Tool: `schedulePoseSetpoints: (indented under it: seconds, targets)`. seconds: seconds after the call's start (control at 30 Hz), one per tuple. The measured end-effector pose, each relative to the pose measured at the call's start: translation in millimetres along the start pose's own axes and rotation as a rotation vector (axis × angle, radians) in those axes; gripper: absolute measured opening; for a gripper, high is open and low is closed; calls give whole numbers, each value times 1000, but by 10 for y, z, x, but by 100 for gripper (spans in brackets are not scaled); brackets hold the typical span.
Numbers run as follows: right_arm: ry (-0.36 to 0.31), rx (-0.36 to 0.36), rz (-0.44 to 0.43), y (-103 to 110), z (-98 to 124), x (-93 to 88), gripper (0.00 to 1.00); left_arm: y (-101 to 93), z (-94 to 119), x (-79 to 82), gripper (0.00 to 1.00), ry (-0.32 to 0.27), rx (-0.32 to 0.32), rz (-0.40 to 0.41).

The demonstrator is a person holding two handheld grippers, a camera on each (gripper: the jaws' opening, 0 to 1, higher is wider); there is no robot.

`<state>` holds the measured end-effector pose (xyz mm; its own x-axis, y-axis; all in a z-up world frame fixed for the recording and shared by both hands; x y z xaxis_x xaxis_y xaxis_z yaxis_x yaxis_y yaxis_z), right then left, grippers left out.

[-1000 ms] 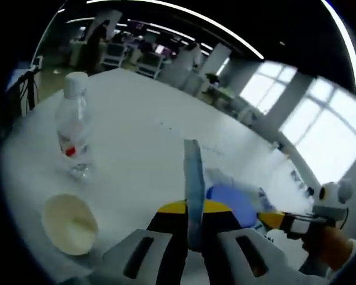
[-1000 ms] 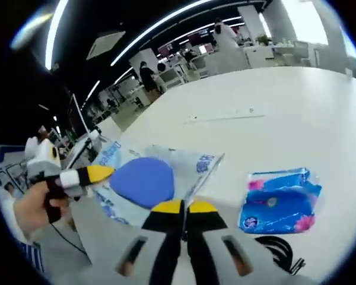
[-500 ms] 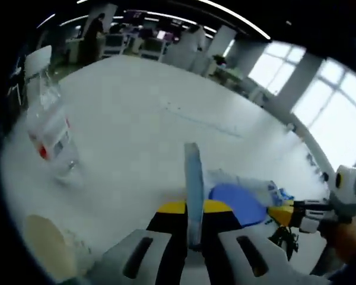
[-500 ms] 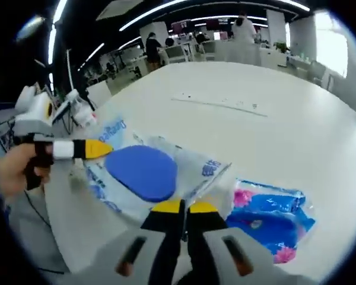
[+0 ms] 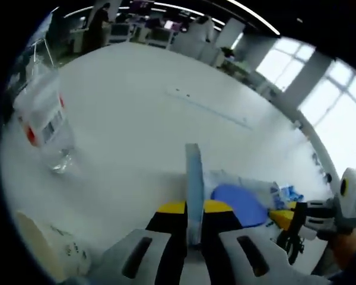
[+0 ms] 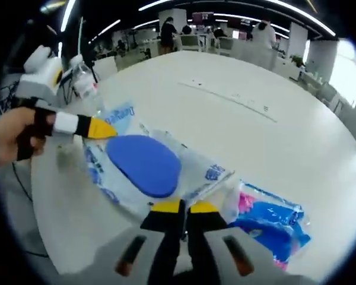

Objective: Arrange the tabletop items into an orderly group along one side of the table until the central work area is clear of visible clutter.

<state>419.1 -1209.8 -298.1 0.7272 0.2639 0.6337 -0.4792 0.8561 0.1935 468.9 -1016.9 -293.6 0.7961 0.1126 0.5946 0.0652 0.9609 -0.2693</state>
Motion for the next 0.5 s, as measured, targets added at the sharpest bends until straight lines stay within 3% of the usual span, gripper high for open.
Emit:
schedulePoseSetpoints:
  seconds: [0.13, 0.23, 0.5]
  targets:
    - [-6, -17, -17, -22, 0, -12, 0, -5, -3, -17, 4, 15, 0, 22]
    - [-14, -20, -41, -14, 3, -19, 0, 22, -7, -5, 5, 11, 18, -8]
    - [-7, -50, -21, 0, 16, 11, 6, 62, -4, 11, 8, 15, 16, 19]
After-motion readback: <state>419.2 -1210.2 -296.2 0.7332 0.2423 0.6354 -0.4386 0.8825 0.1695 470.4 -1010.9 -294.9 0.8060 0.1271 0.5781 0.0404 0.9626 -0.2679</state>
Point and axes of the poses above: the point that each gripper's makers call its tool centre point, and the gripper's own axes: z roughly backward along the fingers, y roughly to its left, x roughly out of its top, the point moved 7 cm from there along z, roughly backward along the fingers, and after that the axes turned 11 degrees about x, right-handed, at the moved point
